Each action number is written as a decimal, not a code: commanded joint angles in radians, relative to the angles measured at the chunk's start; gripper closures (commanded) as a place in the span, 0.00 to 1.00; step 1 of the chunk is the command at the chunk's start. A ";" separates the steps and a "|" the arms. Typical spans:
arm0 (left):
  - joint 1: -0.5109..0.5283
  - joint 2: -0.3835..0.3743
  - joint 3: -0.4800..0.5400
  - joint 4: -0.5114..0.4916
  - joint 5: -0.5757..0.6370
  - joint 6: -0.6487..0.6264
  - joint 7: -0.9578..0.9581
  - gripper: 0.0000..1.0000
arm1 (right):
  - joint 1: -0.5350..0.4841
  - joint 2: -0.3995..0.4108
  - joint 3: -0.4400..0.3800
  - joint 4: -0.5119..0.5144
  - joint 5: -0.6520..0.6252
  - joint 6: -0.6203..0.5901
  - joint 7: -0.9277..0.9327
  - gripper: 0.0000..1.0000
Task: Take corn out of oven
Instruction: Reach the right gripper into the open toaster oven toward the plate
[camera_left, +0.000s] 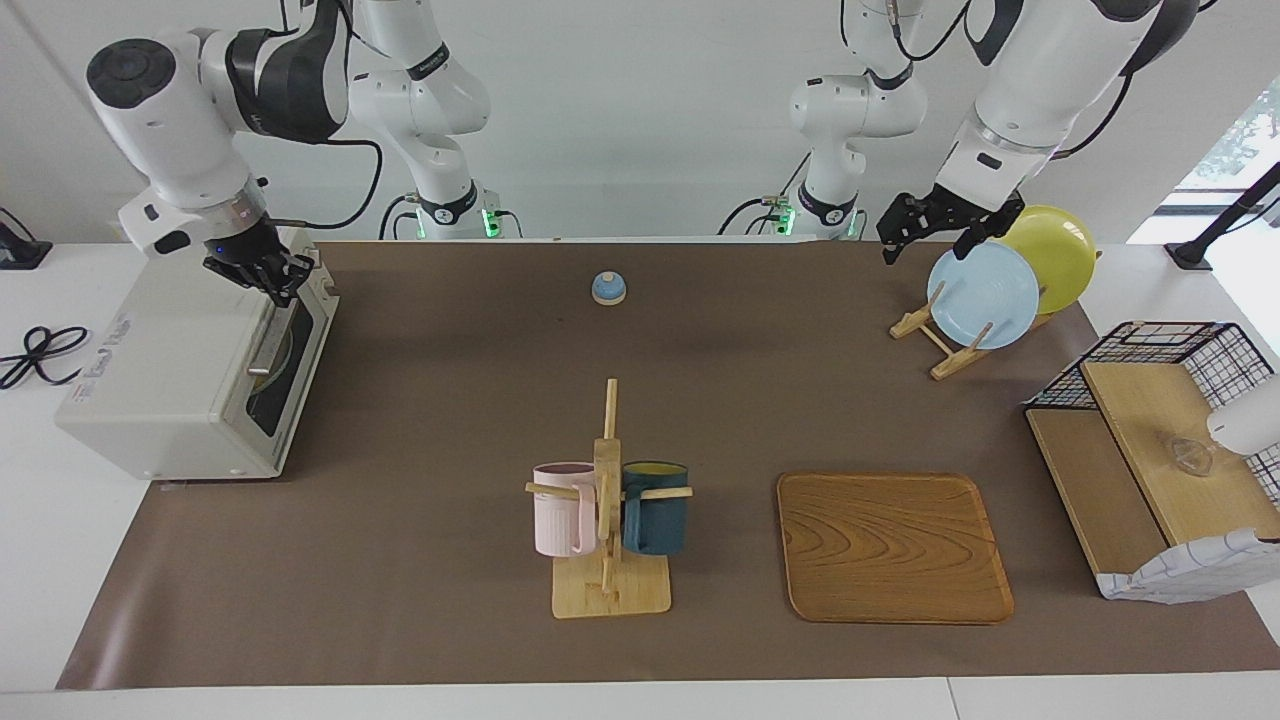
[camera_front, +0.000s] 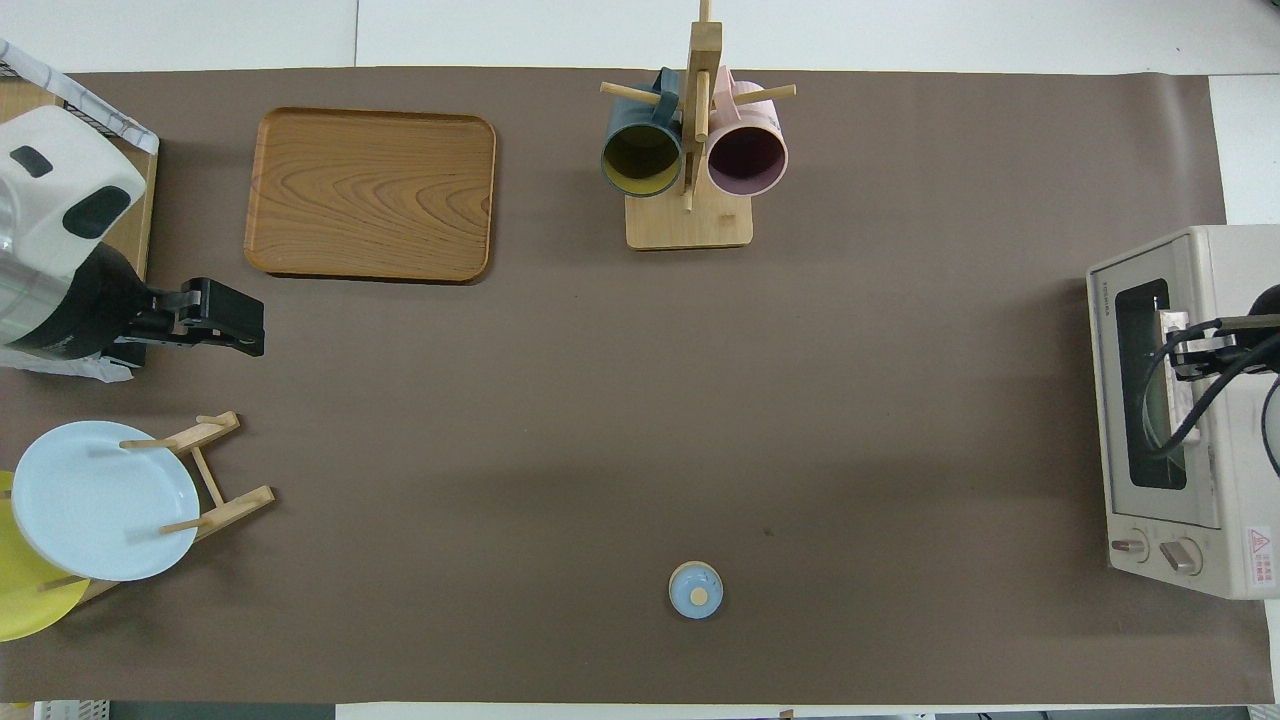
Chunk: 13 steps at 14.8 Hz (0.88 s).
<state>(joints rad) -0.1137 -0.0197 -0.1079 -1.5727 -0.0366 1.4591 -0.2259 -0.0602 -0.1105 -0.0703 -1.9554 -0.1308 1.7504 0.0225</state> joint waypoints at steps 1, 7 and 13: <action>-0.001 -0.029 0.004 -0.030 0.014 0.007 0.002 0.00 | -0.007 -0.015 0.009 -0.054 -0.035 0.049 0.037 1.00; -0.001 -0.029 0.004 -0.030 0.014 0.007 0.002 0.00 | -0.027 0.021 0.009 -0.076 -0.061 0.106 0.034 1.00; -0.001 -0.029 0.004 -0.030 0.014 0.007 0.002 0.00 | -0.026 0.034 0.012 -0.085 -0.145 0.107 -0.058 1.00</action>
<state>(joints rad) -0.1137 -0.0197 -0.1079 -1.5727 -0.0366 1.4591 -0.2259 -0.0713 -0.0705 -0.0665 -2.0189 -0.2553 1.8362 -0.0066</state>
